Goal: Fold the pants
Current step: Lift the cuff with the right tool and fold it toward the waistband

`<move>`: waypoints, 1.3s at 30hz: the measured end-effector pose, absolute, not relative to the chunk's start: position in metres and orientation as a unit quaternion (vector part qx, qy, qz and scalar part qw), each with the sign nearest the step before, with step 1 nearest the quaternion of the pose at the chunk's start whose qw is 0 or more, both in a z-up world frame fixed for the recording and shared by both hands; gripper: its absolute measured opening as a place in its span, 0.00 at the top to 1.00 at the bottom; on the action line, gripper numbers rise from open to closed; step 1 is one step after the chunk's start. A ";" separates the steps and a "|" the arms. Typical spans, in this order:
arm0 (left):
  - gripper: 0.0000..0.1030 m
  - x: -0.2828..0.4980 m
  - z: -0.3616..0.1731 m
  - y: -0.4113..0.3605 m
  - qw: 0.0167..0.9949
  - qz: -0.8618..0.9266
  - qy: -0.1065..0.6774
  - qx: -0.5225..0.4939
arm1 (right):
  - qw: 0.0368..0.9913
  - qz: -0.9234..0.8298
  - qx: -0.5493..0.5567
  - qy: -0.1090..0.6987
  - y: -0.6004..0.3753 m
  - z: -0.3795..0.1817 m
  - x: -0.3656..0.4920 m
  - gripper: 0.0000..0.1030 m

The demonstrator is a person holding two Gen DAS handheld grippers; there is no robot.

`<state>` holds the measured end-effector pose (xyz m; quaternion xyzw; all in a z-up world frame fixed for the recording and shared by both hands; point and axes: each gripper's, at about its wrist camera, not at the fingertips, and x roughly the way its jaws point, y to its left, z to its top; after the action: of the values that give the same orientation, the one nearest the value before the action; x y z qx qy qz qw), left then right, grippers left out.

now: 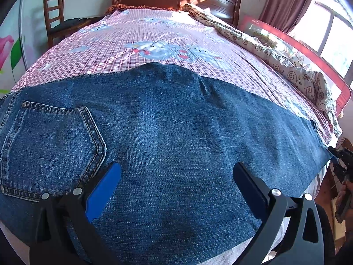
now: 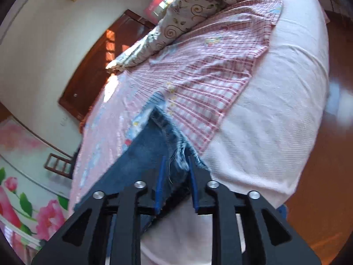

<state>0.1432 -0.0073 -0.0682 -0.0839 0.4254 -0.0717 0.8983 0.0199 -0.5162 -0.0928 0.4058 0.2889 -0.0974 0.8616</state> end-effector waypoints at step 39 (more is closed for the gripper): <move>0.02 0.147 -0.070 -0.013 0.899 -0.071 0.429 -0.058 | 0.910 -0.114 0.292 0.272 -0.465 -0.059 0.020 0.88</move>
<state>0.1468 -0.0132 -0.0697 -0.0578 0.4291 -0.0712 0.8986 0.0198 -0.4646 -0.0589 0.2923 0.2720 -0.1139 0.9097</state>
